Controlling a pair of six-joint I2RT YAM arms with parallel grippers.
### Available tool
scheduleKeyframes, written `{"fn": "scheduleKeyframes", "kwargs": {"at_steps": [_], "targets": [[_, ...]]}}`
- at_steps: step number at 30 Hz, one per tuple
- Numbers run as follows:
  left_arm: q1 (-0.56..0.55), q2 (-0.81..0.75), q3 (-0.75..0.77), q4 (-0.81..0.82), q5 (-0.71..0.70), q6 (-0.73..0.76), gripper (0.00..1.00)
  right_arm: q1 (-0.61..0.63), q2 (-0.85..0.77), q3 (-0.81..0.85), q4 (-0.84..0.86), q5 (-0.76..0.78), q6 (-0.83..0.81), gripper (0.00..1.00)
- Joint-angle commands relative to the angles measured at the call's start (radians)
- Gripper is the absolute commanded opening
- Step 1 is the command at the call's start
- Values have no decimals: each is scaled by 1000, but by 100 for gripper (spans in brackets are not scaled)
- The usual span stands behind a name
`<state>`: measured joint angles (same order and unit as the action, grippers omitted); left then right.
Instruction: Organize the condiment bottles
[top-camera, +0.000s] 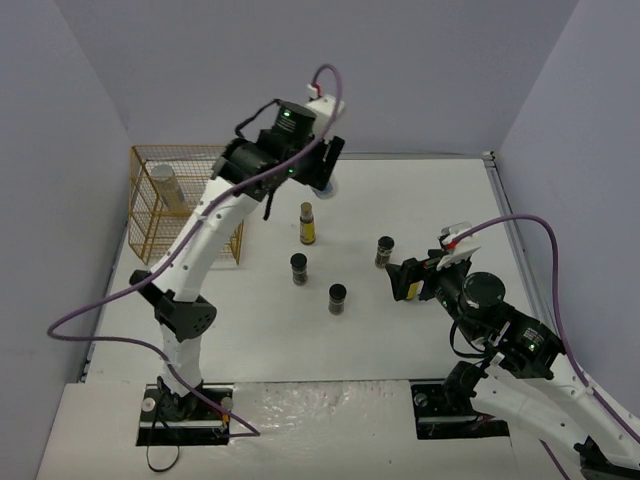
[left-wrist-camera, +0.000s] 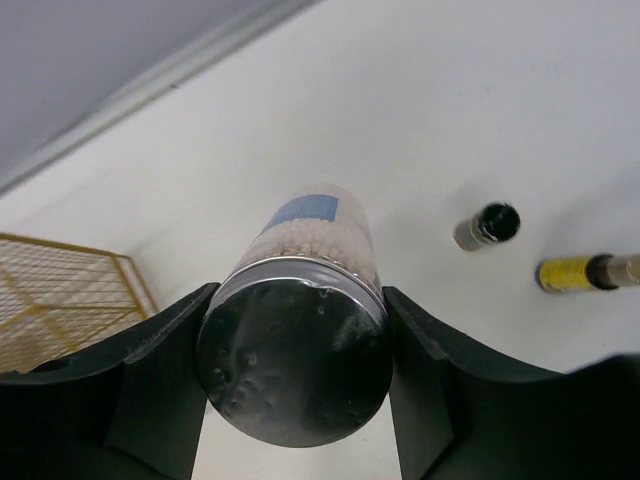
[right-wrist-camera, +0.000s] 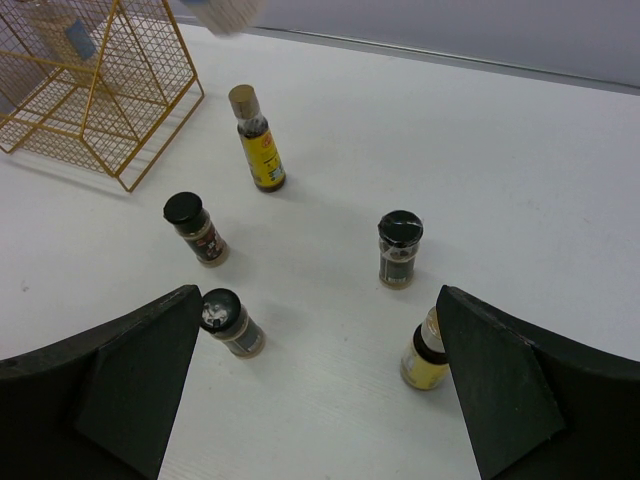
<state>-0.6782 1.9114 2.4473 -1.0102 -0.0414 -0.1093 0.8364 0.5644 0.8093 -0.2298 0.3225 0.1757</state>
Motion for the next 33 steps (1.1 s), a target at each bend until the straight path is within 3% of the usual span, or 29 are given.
{"fn": "scheduleKeyframes", "kwargs": {"at_steps": [1,6,13,19,26,33], "targets": [[193,-123,39,-30,-136,21,1,-8,-1,4,55,21,-2,100],[397,-117,45,-19,-123,32,1,-8,10,2,55,20,-2,100],[586,-84,8,69,-97,54,1,-8,22,-5,56,9,-1,100],[640,-44,10,96,-56,49,0,-8,30,-5,56,7,-1,100],[651,-46,-86,189,-35,36,0,-8,32,-13,60,9,5,100],[652,-27,-89,195,-2,32,0,-7,43,-16,60,10,4,100]]}}
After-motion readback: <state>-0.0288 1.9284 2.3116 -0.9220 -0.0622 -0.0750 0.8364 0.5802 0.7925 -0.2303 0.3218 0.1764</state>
